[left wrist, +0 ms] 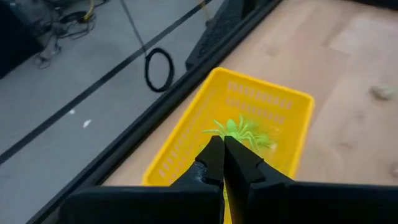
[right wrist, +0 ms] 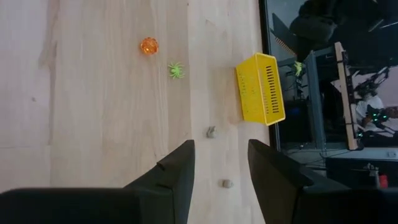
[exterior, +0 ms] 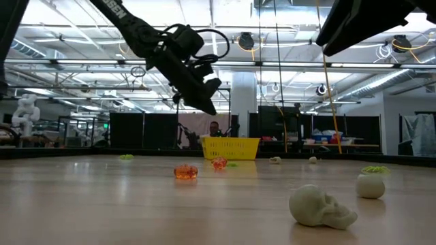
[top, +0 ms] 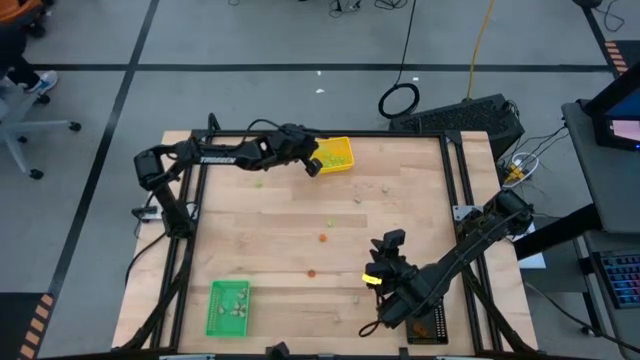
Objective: Sort Halloween decoration
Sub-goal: Put the green spider toy into the yellow bin, then put the white skull toy into the green bin
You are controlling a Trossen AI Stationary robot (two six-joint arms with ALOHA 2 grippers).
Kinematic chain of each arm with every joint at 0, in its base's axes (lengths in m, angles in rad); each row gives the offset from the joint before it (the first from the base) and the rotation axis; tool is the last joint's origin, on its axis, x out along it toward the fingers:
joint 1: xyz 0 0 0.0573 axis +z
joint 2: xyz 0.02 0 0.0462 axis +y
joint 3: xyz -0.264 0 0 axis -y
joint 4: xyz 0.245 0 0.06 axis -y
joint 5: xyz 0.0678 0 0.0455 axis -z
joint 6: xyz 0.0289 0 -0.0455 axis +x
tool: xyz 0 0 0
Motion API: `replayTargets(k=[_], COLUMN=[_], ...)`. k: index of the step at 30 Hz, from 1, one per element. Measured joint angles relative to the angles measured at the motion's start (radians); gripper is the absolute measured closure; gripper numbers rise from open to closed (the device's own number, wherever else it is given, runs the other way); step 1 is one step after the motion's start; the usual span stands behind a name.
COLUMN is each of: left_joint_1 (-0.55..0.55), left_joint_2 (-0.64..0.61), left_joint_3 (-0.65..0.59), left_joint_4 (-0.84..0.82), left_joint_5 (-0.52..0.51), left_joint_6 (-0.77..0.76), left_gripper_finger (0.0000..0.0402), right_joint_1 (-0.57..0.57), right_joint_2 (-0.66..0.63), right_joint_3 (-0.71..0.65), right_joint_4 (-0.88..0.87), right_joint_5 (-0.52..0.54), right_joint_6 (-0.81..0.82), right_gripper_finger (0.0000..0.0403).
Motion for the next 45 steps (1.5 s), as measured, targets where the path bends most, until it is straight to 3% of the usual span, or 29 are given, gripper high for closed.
replayTargets(k=[13,18,23,27,34,39,45], left_joint_1=[0.0,-0.007,-0.013,-0.045,-0.211,-0.332,-0.458], left_joint_2=[0.087,0.085,0.08,0.023,-0.146,-0.263,-0.383], left_joint_3=[0.123,0.125,0.125,0.125,0.094,0.013,-0.191], left_joint_4=[-0.201,-0.218,-0.213,-0.215,-0.261,-0.294,-0.152], left_joint_5=[0.006,0.007,-0.012,-0.005,-0.042,-0.072,-0.103], left_joint_6=[-0.028,-0.028,-0.027,-0.025,0.083,0.081,0.026], left_gripper_finger=[0.0394,0.0333,0.0252,0.0217,0.0213,0.0213,0.0213], right_joint_1=[0.0,0.0,0.0,0.0,0.006,-0.001,-0.085], right_joint_2=[0.001,0.001,0.001,0.001,-0.011,-0.103,-0.313], right_joint_3=[0.0,0.0,0.0,0.0,-0.001,-0.014,-0.163], right_joint_4=[0.007,0.0,-0.023,-0.083,-0.157,-0.145,-0.031], right_joint_5=[-0.054,-0.079,-0.189,-0.285,-0.39,-0.385,-0.307], right_joint_6=[0.03,0.087,0.15,0.242,0.278,0.237,0.219], right_gripper_finger=[0.0268,0.0268,0.0262,0.0255,0.0254,0.0254,0.0254])
